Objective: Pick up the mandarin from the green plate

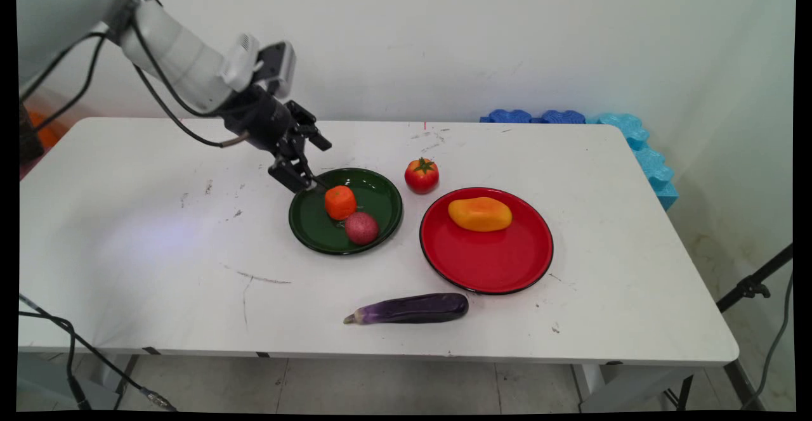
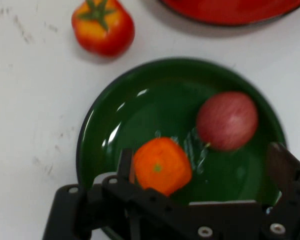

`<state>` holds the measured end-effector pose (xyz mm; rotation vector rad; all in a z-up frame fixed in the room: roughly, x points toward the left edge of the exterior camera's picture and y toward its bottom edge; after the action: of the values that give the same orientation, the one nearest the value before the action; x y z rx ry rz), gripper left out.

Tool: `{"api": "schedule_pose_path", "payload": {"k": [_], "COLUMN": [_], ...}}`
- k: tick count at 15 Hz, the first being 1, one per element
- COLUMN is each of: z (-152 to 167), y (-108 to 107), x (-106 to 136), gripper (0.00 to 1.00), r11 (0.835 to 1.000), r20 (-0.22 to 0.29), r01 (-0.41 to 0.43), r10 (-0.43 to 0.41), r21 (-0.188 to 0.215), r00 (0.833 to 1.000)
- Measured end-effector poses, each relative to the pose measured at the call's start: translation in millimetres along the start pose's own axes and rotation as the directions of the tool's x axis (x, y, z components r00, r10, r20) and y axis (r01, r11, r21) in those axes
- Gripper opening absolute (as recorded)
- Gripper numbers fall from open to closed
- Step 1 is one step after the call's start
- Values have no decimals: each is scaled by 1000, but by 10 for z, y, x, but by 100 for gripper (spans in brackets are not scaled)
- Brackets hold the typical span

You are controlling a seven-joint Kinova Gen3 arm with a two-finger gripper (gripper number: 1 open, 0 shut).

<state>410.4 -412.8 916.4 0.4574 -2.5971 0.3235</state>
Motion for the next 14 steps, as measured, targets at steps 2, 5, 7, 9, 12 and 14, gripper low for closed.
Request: {"api": "schedule_pose_path", "payload": {"k": [2, 5, 7, 9, 12, 14], "z": [153, 379, 514, 647, 805, 890], "y": [-53, -114, -140, -174, -213, -239], "x": [-41, -96, -127, -151, -179, -187], "gripper": [100, 100, 100, 100, 100, 100], "r11": [1000, 999, 999, 999, 998, 997], "r20": [37, 79, 97, 111, 121, 122], "r01": [-17, -37, -40, -44, -47, -54], "r10": [17, 37, 41, 46, 52, 59], "r21": [5, -3, -14, -27, -44, -50], "r00": [999, 996, 994, 993, 991, 991]}}
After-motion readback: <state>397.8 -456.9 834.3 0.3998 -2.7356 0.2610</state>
